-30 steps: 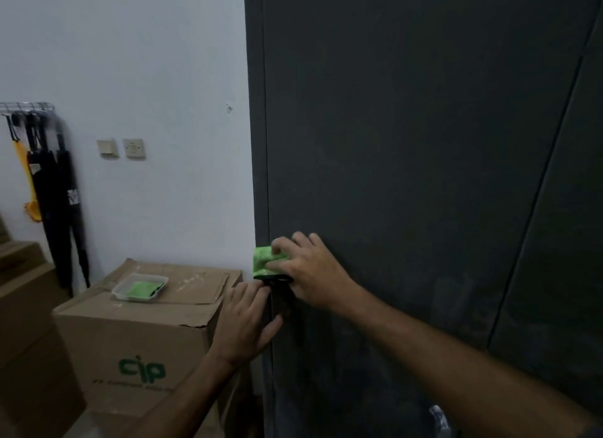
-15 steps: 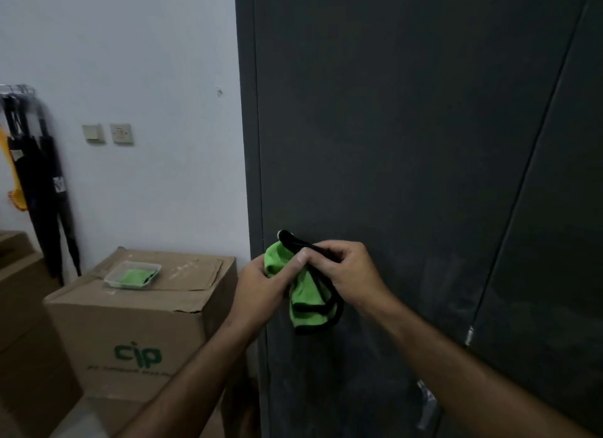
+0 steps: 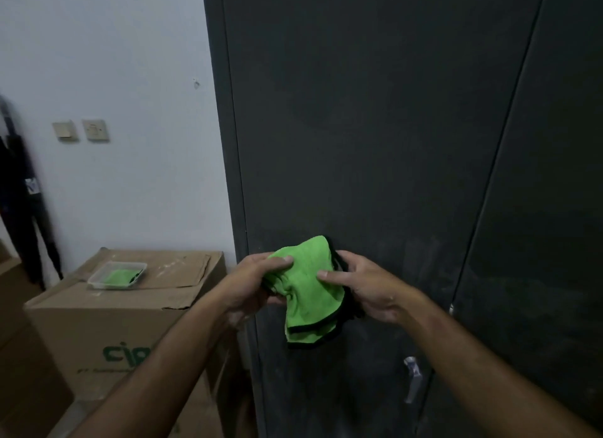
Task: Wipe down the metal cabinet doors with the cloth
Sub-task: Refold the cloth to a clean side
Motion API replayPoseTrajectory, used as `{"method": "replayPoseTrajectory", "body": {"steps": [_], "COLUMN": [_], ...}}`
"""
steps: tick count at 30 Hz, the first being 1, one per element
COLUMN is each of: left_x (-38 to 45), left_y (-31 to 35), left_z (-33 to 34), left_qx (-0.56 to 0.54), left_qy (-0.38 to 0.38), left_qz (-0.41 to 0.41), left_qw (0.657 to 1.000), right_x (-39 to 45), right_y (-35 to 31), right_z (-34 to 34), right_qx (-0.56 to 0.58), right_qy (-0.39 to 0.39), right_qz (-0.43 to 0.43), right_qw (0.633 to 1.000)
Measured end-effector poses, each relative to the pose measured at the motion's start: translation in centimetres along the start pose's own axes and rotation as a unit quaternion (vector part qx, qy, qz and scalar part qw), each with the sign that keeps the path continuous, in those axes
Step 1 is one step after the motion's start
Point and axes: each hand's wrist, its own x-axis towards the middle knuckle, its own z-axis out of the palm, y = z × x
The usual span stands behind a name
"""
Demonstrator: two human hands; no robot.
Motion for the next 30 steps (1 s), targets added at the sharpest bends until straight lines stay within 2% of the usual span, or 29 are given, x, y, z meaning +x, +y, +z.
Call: {"method": "replayPoseTrajectory", "body": {"steps": [3,7,9,11,14,18,20,24,27,30], "left_x": [0.0,-0.1,-0.2,-0.2,-0.1,0.0,0.0,0.0,0.1,0.2], "left_y": [-0.1,-1.0,-1.7,-2.5,-4.1,-5.8,-6.5,-7.1,-7.1,-6.8], "left_z": [-0.4,-0.7,-0.7,-0.6,-0.7,-0.9,-1.0,-1.4,-1.9,-1.9], "left_qx": [0.006,0.048,0.031,0.015,-0.004,-0.01,-0.021,0.006,0.08,0.19], "left_qy": [-0.008,-0.043,-0.054,-0.049,-0.042,-0.037,-0.036,-0.027,-0.011,0.016], "left_qz": [0.008,0.015,0.022,0.028,0.043,0.051,0.057,0.081,0.1,0.098], "left_qw": [1.0,0.998,0.998,0.998,0.998,0.998,0.998,0.996,0.992,0.977], "right_x": [-0.2,-1.0,-1.6,-2.5,-3.7,-4.0,-4.1,-4.4,-4.3,-4.4], "right_y": [1.0,2.3,3.7,5.6,9.0,10.5,10.2,9.6,9.4,9.0], "right_z": [-0.4,0.1,0.2,0.3,1.1,3.2,3.5,3.4,3.0,2.1], "right_qx": [0.011,-0.088,-0.011,0.106,0.266,0.304,0.314,0.254,0.203,0.052], "right_qy": [0.084,0.229,0.213,0.155,0.091,0.109,0.141,0.197,0.237,0.281], "right_qz": [-0.017,-0.028,0.002,0.05,0.086,0.105,0.07,-0.02,-0.067,-0.123], "right_qw": [0.996,0.969,0.977,0.981,0.956,0.941,0.936,0.947,0.948,0.95]}}
